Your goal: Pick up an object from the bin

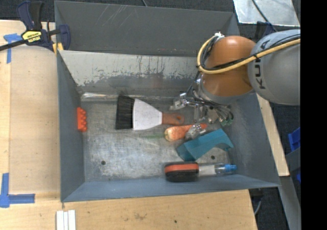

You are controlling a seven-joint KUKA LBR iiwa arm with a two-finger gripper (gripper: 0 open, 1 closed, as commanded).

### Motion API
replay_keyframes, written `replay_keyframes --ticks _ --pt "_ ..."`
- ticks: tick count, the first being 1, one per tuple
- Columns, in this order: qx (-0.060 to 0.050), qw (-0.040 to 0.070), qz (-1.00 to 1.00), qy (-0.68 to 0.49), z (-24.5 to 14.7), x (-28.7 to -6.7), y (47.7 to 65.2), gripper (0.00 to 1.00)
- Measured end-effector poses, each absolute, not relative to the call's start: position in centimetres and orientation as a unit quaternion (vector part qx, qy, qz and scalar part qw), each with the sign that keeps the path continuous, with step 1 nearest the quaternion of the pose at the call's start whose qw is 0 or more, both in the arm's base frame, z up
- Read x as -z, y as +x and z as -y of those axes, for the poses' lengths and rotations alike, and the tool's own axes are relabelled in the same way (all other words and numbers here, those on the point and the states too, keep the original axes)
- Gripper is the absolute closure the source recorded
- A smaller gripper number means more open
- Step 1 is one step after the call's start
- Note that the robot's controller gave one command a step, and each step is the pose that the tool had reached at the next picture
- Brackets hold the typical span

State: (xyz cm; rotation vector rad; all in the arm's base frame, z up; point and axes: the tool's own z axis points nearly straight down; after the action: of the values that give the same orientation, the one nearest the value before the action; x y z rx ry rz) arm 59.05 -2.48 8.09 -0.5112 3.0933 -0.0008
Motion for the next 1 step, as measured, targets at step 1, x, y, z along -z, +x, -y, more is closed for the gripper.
replay_keyframes --ticks 1 --pt "0.001 0.017 -0.990 -0.142 6.02 -8.29 58.63 1.00"
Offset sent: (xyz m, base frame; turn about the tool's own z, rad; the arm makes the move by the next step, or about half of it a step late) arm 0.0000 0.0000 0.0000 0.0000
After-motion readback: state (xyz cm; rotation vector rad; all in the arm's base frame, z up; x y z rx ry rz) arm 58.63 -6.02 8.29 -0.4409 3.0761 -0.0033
